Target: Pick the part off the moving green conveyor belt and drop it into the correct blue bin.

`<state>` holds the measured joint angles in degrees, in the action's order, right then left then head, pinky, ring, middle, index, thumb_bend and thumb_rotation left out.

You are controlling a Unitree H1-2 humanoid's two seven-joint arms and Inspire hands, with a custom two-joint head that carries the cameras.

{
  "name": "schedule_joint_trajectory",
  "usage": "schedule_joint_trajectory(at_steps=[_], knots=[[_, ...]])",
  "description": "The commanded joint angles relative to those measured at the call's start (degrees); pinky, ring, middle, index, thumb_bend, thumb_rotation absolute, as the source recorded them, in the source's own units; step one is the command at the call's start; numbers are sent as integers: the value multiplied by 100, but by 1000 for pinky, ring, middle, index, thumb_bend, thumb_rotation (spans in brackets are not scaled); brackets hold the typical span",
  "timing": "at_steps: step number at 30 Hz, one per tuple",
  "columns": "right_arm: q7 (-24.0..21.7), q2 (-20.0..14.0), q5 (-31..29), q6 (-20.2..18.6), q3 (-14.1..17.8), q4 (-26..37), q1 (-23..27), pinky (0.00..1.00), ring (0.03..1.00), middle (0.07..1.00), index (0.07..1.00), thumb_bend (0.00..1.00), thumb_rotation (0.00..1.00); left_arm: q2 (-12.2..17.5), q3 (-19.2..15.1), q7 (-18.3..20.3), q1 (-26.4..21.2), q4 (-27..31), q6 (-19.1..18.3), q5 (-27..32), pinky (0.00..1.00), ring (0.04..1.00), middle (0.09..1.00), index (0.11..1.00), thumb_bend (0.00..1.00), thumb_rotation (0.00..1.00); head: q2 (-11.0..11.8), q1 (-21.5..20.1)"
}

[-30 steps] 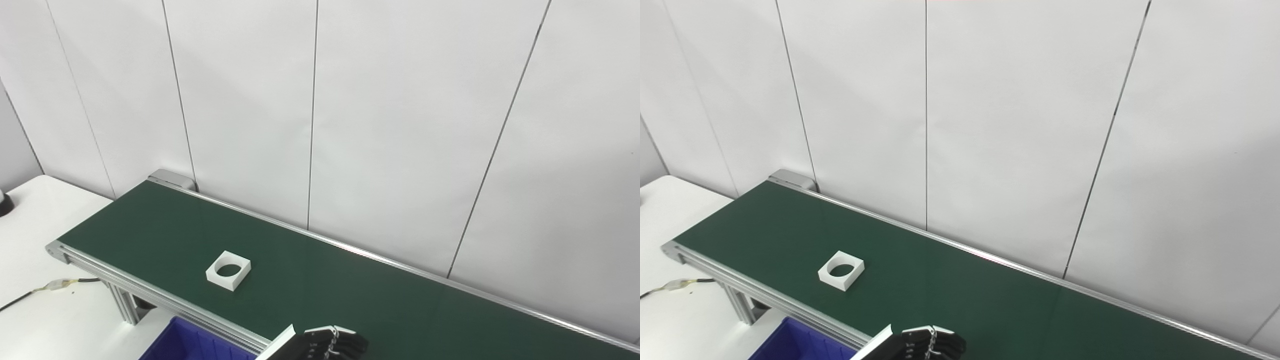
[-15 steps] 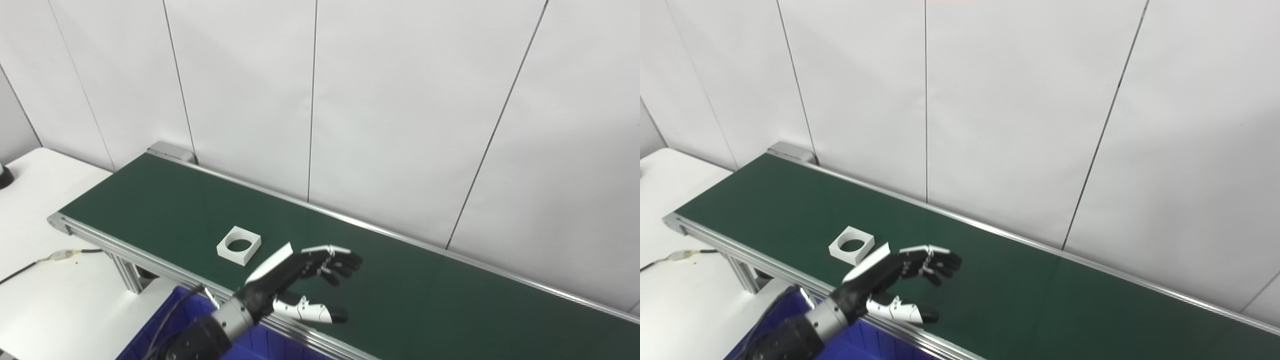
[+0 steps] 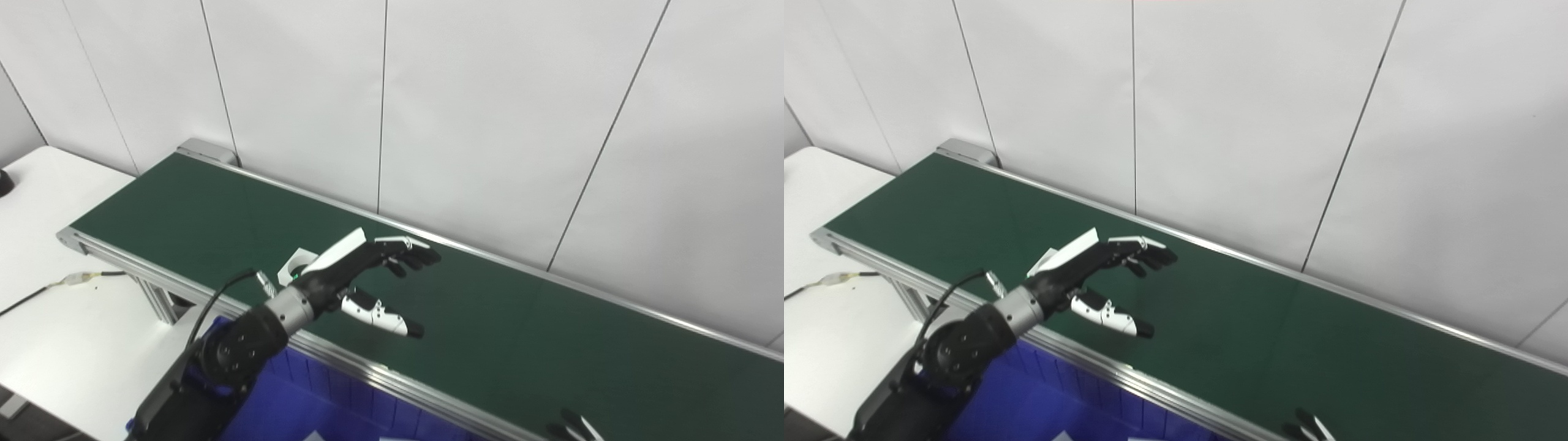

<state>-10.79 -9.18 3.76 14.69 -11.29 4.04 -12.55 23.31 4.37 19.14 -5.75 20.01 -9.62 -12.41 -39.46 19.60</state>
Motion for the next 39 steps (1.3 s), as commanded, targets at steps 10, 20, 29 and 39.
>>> schedule_joint_trajectory(at_steps=[10,20,29,39], knots=[[-30,-50,-46,-52,64,152,75,638,719,791,867,646,582,346,-32,31,-494,-111,14,-349,737,790,799,775,777,172,-74,-197],[-34,-67,-76,-29,57,172,0,646,724,792,869,672,589,742,132,270,-746,-258,-163,-1071,762,867,856,806,842,95,-2,-259],[-50,-80,-81,-27,42,188,-39,653,729,796,873,662,578,1047,198,584,-972,-615,-369,-1360,763,892,879,822,895,18,31,-292],[-45,-77,-64,25,28,172,-67,655,732,797,876,666,574,1229,493,851,-1250,-999,-560,-1962,854,910,900,833,893,0,72,-323]])
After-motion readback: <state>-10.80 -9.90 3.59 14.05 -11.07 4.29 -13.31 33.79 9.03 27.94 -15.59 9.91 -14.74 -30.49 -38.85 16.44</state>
